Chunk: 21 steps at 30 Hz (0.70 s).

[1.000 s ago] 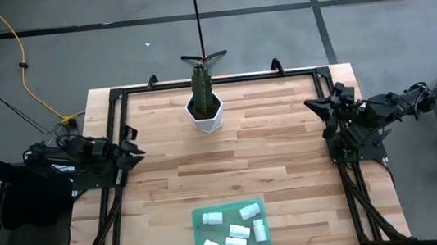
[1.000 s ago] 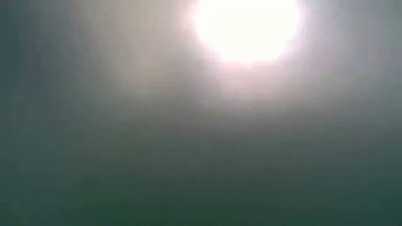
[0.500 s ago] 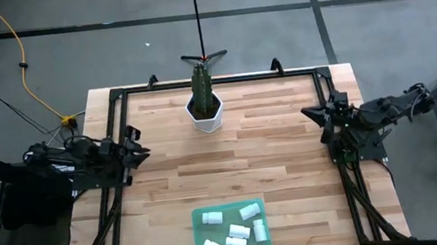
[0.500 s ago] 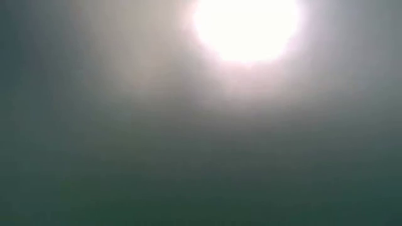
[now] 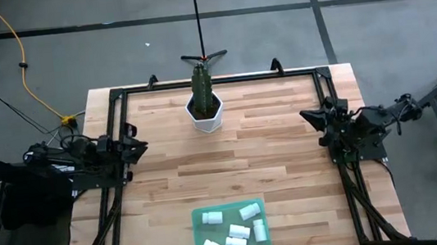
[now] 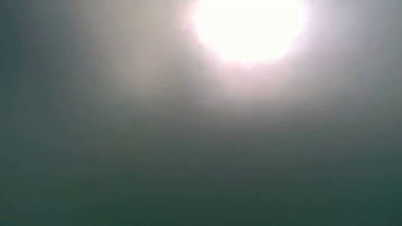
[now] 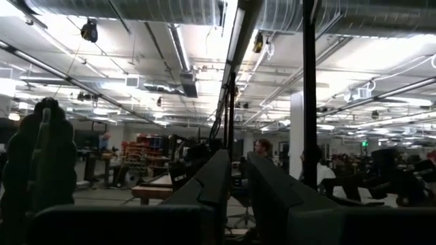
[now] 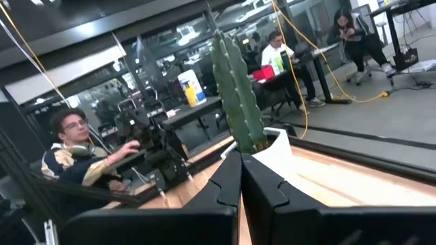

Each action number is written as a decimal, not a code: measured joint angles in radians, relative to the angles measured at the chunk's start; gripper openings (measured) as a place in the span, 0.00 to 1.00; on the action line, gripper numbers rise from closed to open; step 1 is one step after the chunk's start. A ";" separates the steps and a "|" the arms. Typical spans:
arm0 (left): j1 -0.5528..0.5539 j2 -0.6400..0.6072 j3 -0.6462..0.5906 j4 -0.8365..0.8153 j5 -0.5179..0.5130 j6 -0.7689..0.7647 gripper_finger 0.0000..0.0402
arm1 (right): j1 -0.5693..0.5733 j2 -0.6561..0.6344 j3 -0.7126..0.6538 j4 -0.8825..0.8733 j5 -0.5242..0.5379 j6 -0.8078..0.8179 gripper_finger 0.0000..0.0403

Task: Pick and place pill bottles into a basket
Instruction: Return to Home Position

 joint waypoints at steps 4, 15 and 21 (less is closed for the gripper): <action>0.000 0.000 -0.001 -0.009 0.005 -0.008 0.22 | -0.001 0.011 0.001 0.002 -0.003 0.005 0.00; 0.000 0.000 -0.001 -0.066 -0.011 -0.035 0.22 | -0.012 0.004 0.001 0.014 -0.029 0.023 0.00; 0.001 0.000 -0.002 -0.112 -0.068 -0.035 0.22 | -0.087 0.001 -0.163 0.278 -0.190 0.028 0.00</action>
